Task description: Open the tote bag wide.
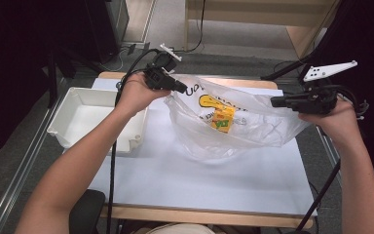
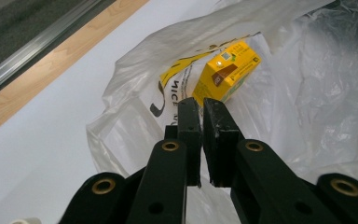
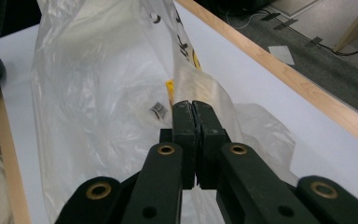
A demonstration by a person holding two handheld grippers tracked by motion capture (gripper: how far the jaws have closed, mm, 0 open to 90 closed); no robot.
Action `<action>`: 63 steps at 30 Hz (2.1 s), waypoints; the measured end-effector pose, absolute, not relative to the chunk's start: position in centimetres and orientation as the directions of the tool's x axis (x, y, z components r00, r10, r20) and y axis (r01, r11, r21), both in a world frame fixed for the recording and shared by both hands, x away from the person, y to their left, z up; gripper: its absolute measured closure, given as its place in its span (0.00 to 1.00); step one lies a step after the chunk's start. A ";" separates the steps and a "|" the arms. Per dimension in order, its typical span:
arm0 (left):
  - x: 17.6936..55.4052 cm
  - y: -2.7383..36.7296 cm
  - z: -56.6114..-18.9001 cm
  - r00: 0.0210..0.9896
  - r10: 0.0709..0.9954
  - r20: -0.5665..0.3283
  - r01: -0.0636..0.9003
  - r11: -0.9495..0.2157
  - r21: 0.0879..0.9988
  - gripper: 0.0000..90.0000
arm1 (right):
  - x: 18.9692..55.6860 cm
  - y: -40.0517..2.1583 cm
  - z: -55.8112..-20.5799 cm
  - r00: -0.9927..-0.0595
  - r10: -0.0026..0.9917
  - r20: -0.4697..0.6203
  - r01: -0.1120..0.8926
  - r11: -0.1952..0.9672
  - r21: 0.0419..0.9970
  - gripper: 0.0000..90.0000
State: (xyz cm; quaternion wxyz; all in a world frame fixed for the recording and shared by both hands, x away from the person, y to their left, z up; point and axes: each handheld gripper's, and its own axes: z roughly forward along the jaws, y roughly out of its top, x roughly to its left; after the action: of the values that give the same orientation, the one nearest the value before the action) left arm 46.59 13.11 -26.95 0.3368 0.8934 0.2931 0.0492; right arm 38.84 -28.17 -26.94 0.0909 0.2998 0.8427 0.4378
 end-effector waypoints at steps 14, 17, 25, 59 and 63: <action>47.1 13.5 -28.8 0.814 0.548 -0.192 0.521 -0.542 0.660 0.97 | 38.8 -28.1 -30.0 -0.818 0.560 0.135 0.427 0.433 0.793 0.99; 47.0 13.2 -29.4 0.811 0.559 -0.171 0.521 -0.556 0.648 0.97 | 38.9 -27.9 -30.5 -0.815 0.565 0.127 0.429 0.441 0.788 0.99; 47.5 12.9 -31.4 0.795 0.591 -0.140 0.532 -0.566 0.630 0.96 | 39.4 -28.0 -32.1 -0.803 0.577 0.150 0.454 0.428 0.781 0.99; 50.1 13.4 -32.6 0.728 0.670 -0.142 0.580 -0.492 0.650 0.96 | 40.1 -26.0 -36.1 -0.808 0.568 0.154 0.493 0.510 0.705 1.00; 50.1 13.1 -32.8 0.735 0.664 -0.135 0.574 -0.503 0.646 0.95 | 41.1 -25.3 -36.7 -0.785 0.604 0.135 0.513 0.513 0.689 1.00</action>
State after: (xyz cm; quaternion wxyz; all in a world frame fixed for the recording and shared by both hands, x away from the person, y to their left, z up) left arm 50.10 13.13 -32.79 0.3465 0.8645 0.3581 0.0652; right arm 41.06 -25.29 -36.74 0.0609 0.3219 0.8675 0.3742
